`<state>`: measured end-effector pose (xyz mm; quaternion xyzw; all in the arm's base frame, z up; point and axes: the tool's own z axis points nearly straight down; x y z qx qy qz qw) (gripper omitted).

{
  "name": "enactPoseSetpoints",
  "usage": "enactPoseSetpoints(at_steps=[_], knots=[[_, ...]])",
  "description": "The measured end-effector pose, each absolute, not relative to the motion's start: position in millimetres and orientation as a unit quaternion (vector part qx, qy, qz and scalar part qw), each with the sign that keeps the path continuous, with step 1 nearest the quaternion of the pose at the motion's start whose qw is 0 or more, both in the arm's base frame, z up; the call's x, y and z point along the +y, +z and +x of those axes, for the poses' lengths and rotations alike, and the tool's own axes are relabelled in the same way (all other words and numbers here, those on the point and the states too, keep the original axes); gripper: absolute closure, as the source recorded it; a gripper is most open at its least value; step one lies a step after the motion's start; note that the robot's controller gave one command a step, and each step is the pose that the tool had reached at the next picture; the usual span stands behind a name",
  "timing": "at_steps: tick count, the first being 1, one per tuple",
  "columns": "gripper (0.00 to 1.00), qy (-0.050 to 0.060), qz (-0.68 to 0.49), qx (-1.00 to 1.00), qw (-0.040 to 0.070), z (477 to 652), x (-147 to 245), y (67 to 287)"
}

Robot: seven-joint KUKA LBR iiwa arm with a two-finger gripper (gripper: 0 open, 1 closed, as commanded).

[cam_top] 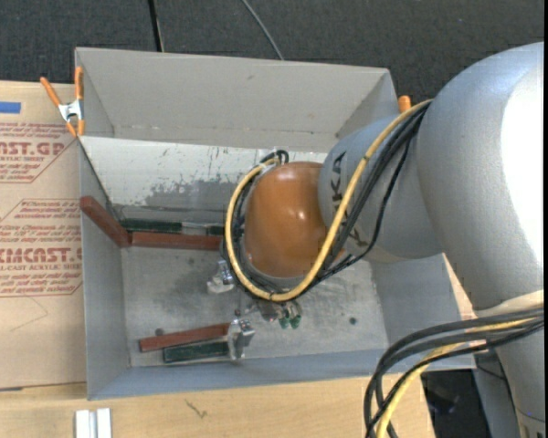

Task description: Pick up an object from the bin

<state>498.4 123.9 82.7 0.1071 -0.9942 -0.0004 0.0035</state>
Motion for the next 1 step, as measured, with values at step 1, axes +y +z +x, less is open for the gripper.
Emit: enactPoseSetpoints(at_steps=[1], knots=[[1.0,0.002,0.224,-0.975,-0.01,510.8,133.1,77.3]])
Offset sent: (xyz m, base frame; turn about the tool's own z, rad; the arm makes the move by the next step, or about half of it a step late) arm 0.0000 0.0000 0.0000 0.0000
